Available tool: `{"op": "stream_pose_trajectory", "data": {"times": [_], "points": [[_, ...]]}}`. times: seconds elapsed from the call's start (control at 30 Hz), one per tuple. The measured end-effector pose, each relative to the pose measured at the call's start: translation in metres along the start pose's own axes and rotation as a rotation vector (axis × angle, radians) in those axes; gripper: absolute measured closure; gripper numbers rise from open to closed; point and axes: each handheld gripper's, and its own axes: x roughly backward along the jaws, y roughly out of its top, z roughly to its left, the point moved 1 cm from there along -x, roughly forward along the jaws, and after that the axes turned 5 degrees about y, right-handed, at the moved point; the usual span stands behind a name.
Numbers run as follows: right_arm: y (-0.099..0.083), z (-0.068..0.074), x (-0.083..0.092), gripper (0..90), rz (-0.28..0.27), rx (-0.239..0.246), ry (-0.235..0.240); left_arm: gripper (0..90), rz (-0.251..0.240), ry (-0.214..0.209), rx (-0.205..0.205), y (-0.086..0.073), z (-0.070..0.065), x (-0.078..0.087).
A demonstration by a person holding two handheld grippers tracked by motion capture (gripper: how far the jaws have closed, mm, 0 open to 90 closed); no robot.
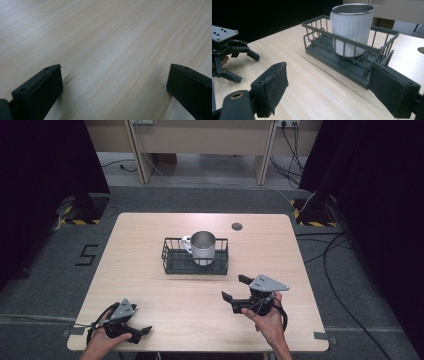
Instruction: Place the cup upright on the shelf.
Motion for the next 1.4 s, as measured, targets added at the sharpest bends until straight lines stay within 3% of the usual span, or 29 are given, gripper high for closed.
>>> {"op": "stream_pose_trajectory", "data": {"times": [0.97, 1.4], "points": [[-0.032, 0.008, 0.004, 16.8, 0.025, -0.039, -0.001, 0.0, 0.000, 0.000, 0.000, 0.000, 0.000, 0.000], [-0.047, 0.013, 0.013, 16.5, 0.039, -0.051, -0.017, 0.0, 0.000, 0.000, -0.001, 0.000, 0.000, 0.000]]}}
